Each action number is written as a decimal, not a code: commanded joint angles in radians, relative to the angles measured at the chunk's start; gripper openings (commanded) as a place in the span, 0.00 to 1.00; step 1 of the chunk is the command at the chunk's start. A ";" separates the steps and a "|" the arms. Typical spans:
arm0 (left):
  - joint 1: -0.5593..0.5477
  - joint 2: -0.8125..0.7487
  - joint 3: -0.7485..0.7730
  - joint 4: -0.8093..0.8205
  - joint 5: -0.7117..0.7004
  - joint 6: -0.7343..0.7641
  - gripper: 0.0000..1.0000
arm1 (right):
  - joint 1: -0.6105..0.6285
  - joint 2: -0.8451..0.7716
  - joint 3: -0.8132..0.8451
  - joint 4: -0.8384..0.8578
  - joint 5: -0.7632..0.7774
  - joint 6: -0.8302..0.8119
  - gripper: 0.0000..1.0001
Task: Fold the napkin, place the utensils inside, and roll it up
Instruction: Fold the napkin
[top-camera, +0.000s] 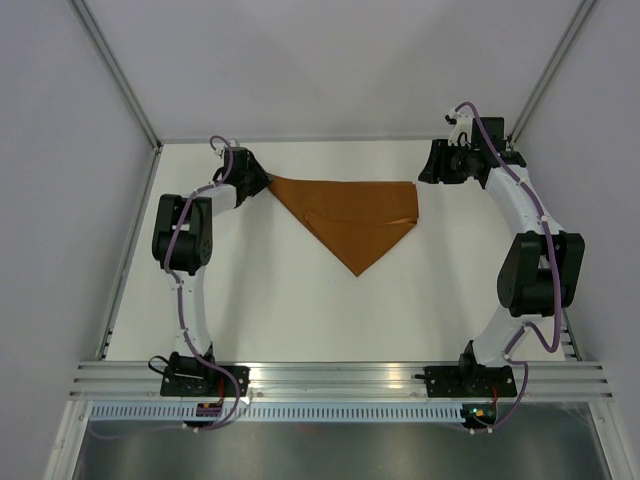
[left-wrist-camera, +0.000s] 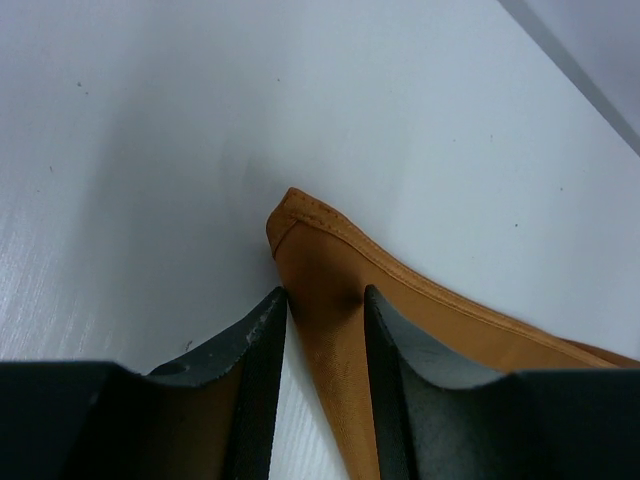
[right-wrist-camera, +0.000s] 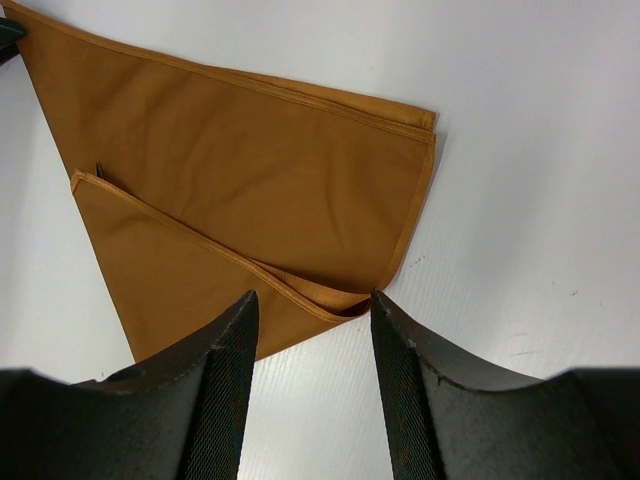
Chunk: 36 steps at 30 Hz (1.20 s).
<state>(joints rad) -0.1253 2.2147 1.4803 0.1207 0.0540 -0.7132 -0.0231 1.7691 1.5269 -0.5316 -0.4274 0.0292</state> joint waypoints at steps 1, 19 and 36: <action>0.007 0.026 0.051 -0.023 -0.008 -0.038 0.42 | 0.005 0.007 0.032 0.005 -0.013 -0.003 0.54; 0.003 -0.032 -0.049 0.227 0.174 0.024 0.02 | 0.006 0.013 0.029 0.012 -0.017 -0.002 0.54; -0.118 -0.145 -0.225 0.608 0.676 0.165 0.02 | 0.006 0.003 0.030 -0.014 -0.004 -0.021 0.53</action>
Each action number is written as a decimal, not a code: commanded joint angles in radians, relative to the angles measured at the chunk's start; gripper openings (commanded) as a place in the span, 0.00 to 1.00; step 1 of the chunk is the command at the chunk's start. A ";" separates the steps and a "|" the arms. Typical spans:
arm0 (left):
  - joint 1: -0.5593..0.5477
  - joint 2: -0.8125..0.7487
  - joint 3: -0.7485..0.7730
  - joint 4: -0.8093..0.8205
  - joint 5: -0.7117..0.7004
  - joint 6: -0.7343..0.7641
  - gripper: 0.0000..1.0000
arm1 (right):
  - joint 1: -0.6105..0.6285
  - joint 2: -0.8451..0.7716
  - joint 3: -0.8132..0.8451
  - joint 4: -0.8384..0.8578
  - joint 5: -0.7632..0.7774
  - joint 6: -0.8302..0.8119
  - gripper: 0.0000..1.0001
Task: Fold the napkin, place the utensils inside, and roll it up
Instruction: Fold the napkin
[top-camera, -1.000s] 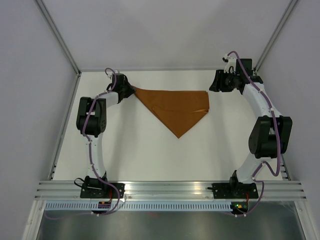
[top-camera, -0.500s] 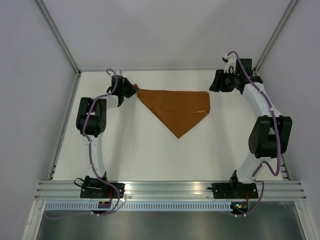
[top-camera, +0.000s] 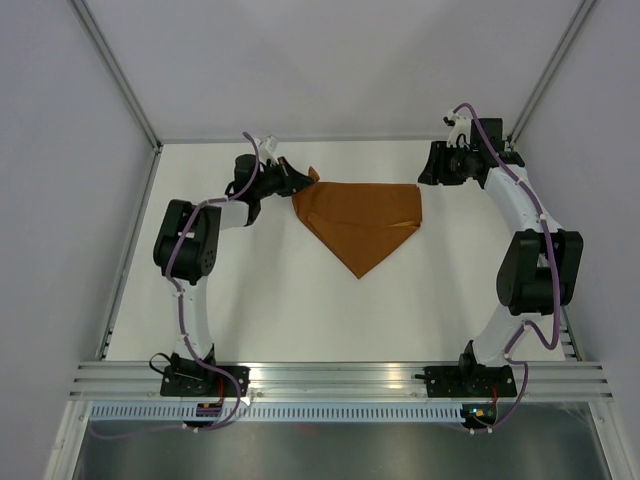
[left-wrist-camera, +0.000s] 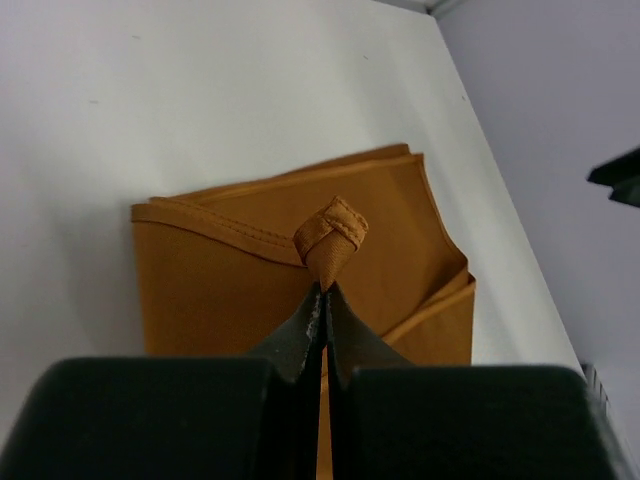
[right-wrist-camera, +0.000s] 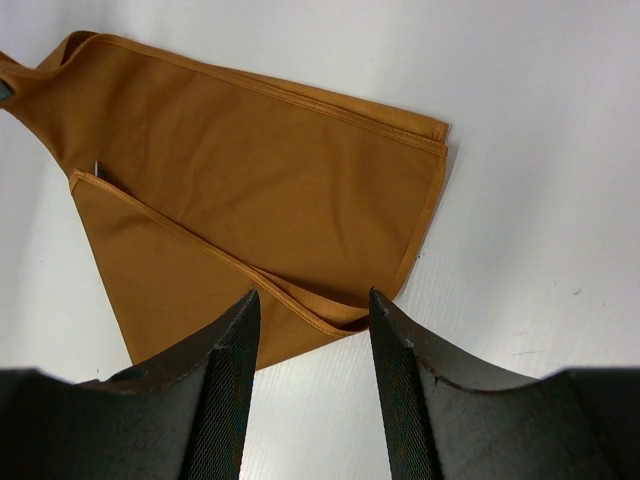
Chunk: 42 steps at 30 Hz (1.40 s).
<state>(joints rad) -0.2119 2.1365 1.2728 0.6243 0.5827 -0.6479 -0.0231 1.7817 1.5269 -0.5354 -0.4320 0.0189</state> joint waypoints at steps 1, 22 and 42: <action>-0.052 -0.072 -0.020 0.098 0.161 0.115 0.02 | 0.006 -0.013 0.030 -0.014 0.002 -0.011 0.54; -0.326 -0.205 -0.085 -0.385 0.146 0.616 0.02 | 0.044 -0.059 0.009 -0.052 0.022 -0.054 0.53; -0.491 -0.243 -0.237 -0.382 -0.144 0.680 0.02 | 0.083 -0.070 -0.056 -0.052 0.053 -0.082 0.53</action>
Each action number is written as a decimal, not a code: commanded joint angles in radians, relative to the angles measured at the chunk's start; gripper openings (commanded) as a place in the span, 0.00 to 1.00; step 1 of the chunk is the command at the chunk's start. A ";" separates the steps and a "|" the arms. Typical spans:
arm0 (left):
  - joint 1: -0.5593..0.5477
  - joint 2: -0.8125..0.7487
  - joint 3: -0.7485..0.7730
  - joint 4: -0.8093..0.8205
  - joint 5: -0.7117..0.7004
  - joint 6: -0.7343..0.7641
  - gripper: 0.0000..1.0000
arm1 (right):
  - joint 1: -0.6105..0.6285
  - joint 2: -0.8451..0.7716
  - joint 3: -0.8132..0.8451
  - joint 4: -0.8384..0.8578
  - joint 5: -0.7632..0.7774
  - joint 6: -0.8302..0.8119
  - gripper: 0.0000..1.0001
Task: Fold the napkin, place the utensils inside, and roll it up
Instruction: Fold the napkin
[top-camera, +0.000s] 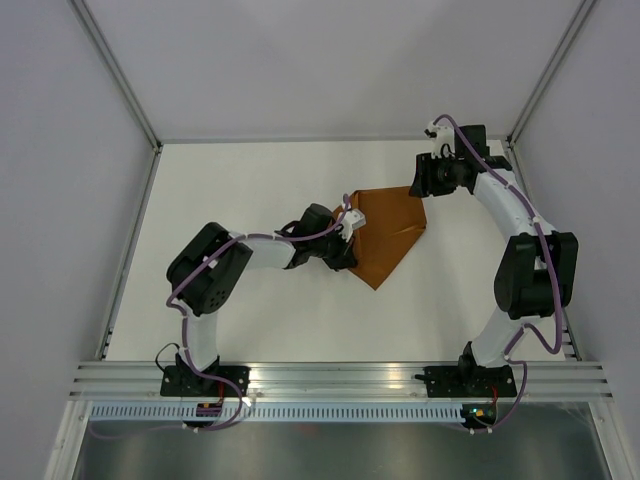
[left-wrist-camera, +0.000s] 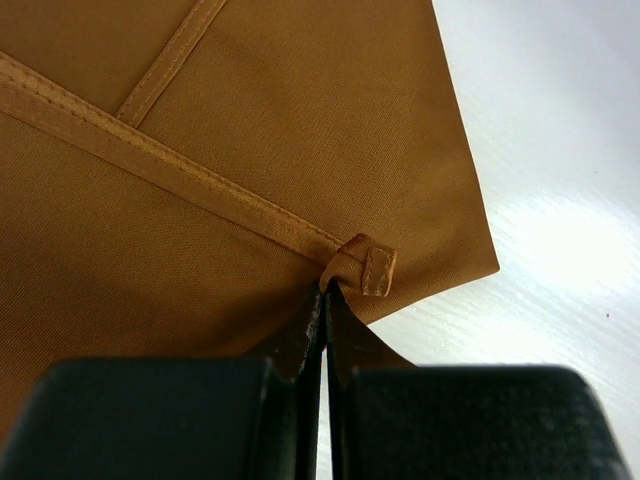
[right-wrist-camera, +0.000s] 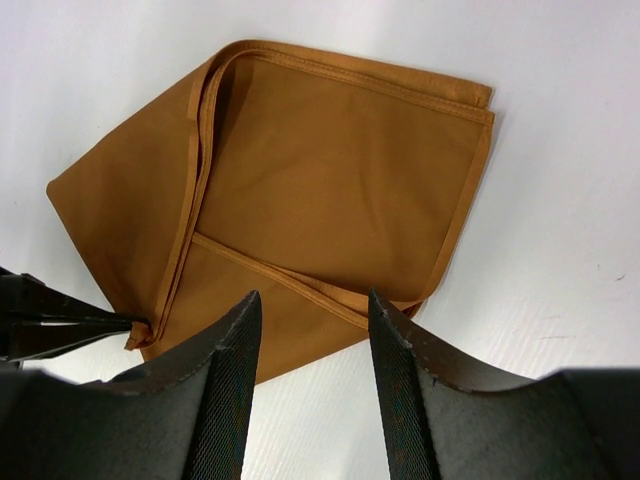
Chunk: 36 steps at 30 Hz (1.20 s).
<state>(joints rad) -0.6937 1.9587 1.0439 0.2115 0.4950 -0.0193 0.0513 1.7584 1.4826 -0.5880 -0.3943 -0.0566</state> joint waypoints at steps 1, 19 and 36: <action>-0.010 -0.073 -0.012 0.029 -0.067 0.053 0.02 | 0.009 -0.046 -0.018 0.002 0.017 -0.006 0.53; -0.026 -0.205 -0.008 0.066 -0.081 0.030 0.41 | 0.015 -0.062 -0.067 -0.003 0.028 -0.026 0.53; 0.198 0.012 0.339 -0.277 -0.677 -0.215 0.41 | 0.022 -0.050 -0.306 0.040 0.170 -0.031 0.43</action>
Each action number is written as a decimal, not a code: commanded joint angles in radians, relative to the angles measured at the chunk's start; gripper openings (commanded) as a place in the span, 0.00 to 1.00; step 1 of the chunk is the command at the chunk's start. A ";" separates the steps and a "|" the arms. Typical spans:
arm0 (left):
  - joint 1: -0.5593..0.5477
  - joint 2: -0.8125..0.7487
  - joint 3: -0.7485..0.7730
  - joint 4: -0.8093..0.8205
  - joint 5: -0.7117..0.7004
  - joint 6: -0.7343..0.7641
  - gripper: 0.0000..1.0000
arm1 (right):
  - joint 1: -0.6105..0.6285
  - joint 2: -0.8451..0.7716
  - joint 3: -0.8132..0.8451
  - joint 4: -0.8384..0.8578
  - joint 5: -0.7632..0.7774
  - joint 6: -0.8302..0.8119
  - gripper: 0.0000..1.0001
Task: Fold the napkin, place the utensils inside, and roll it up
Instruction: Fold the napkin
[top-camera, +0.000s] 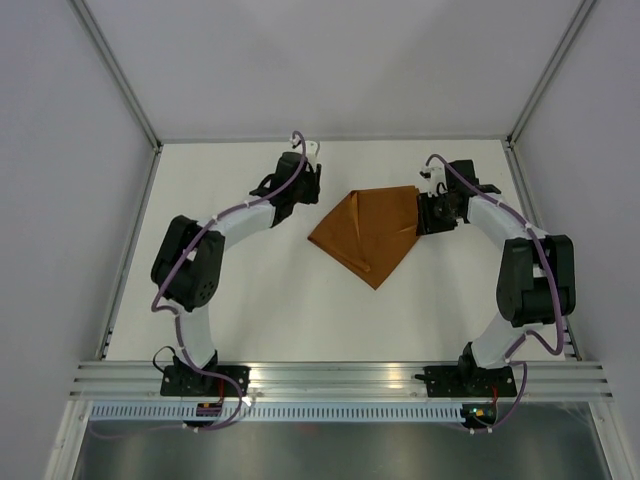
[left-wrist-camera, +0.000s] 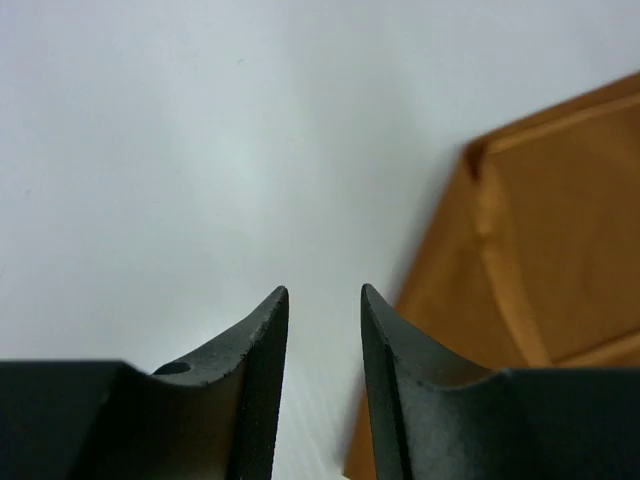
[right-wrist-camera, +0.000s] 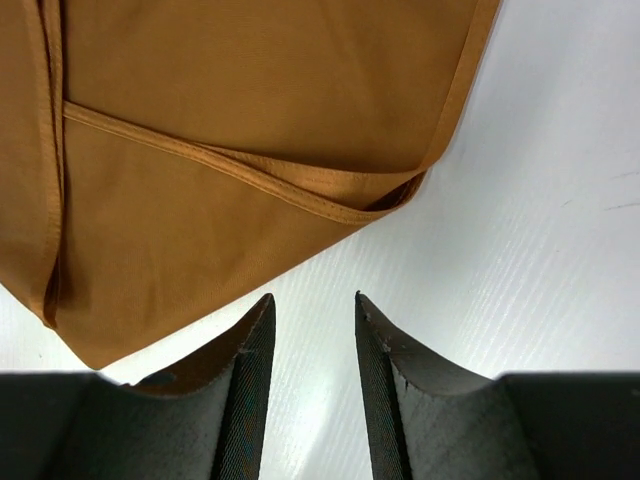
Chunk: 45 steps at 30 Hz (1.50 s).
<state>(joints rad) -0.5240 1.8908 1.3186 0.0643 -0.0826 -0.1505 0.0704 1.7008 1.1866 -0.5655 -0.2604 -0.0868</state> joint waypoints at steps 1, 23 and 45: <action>0.033 0.115 0.079 -0.139 -0.100 -0.084 0.40 | 0.003 0.013 -0.013 0.021 0.039 0.001 0.43; 0.029 0.151 -0.067 -0.087 -0.046 -0.205 0.23 | 0.003 0.322 0.171 0.069 0.047 0.013 0.42; -0.044 -0.065 -0.389 0.014 -0.098 -0.402 0.23 | 0.089 0.615 0.617 -0.030 0.020 -0.008 0.43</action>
<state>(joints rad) -0.5591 1.8610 0.9844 0.1341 -0.1558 -0.4892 0.1333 2.2700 1.7767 -0.5503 -0.2493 -0.0952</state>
